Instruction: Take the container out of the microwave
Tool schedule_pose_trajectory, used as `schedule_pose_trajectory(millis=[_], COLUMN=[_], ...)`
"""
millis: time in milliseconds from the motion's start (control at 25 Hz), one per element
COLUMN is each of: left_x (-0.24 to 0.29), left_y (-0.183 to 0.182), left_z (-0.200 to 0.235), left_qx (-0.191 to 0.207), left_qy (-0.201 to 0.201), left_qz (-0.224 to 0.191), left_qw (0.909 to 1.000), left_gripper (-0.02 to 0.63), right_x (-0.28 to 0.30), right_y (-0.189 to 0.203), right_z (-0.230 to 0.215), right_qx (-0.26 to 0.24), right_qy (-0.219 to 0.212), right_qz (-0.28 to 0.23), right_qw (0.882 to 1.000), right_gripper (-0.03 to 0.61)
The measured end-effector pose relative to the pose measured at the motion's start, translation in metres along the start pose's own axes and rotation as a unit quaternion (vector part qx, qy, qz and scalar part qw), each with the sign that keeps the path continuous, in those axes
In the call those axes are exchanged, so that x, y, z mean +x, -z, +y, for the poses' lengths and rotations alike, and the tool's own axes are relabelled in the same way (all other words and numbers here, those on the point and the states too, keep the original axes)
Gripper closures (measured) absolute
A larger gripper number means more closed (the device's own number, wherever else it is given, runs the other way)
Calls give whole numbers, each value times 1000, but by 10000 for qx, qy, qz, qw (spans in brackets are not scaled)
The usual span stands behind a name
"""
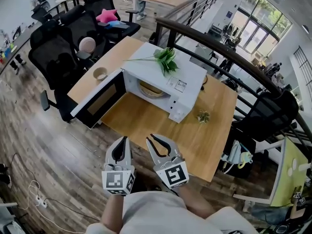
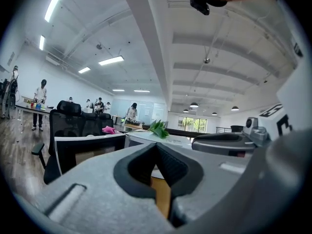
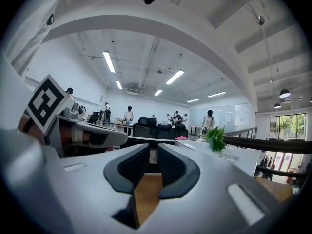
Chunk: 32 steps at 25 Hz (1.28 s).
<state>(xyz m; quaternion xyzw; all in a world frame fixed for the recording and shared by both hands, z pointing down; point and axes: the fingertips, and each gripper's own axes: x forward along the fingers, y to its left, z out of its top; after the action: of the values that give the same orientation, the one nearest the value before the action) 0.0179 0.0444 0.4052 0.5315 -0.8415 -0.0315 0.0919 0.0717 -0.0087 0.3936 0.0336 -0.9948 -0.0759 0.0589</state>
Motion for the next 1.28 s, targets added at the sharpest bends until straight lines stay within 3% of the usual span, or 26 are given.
schedule_pose_trajectory(millis=[360,720,880,1280], left_x=[47,81,92,111], left_y=[7,18,25,33], left_z=[45,88,104,119], left_qx=[-120,-143,-144,-116], left_qy=[505,1083,1292,1600], left_qz=[304,634,776,1023], left_qw=[9982,9920,9885,9817], left_gripper=[611,611,611,611], right_x=[53,107,122,145], right_y=[22,47,57,73], right_z=[-21,-32,-33,-40], right_qx=[204,189,335,409], right_qy=[617,1139,1364,1511], right_qz=[496,1343,1464,1755], right_qw=[9967,9842,9792,9720], right_gripper=[507,500,500,499])
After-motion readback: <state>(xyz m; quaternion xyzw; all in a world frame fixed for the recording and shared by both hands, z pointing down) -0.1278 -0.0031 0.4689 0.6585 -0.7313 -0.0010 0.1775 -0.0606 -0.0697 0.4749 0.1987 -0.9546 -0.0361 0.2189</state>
